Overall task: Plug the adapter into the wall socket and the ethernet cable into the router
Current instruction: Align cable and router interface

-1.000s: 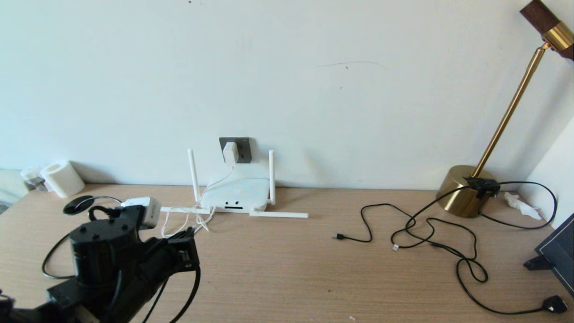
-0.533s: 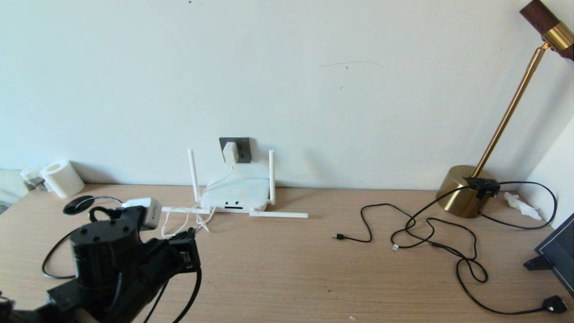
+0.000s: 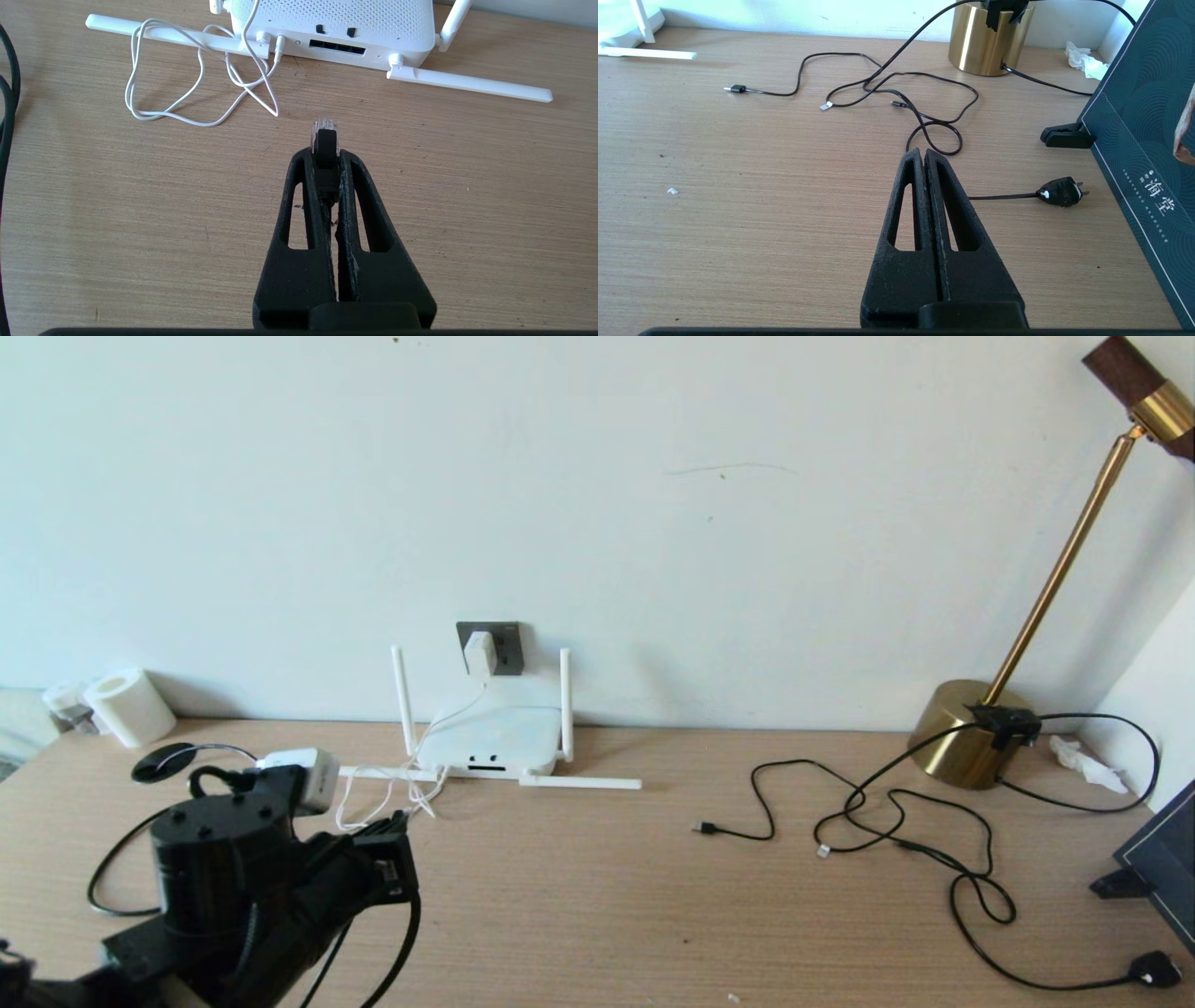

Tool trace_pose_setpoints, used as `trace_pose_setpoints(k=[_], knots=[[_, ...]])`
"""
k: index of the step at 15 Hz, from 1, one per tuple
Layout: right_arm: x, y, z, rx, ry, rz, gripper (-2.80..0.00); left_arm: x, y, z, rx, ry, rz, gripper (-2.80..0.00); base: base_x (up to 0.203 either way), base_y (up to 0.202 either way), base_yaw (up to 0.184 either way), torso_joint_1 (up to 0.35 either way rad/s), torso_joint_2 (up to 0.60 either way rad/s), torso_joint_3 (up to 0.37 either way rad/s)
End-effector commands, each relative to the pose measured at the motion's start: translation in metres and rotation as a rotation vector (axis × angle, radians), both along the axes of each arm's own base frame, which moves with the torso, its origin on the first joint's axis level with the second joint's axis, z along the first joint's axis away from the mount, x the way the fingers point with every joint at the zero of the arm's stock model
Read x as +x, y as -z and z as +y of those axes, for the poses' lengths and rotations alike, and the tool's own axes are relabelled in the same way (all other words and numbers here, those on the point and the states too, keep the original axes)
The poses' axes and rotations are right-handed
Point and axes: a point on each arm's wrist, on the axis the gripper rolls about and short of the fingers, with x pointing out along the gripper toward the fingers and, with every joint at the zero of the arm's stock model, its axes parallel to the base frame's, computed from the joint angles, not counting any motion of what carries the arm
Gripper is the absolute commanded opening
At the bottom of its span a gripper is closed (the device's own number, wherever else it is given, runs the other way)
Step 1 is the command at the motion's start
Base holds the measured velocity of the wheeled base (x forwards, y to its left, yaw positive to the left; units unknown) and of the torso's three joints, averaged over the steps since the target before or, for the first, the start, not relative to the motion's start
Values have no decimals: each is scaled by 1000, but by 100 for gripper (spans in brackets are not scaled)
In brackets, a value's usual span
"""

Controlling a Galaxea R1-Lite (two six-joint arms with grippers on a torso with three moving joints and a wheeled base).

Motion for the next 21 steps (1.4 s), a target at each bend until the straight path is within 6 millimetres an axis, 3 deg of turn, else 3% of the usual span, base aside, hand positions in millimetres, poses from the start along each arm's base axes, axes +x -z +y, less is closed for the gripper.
trace_pose_setpoints(k=[1, 21], knots=[[0, 0, 0, -1, -1, 2, -280, 1, 1, 0, -1, -3, 2, -280, 0, 0, 0, 0, 0, 0], [0, 0, 0, -1, -1, 2, -280, -4, -7, -15, -1, -11, -44, -280, 0, 0, 0, 0, 0, 0]])
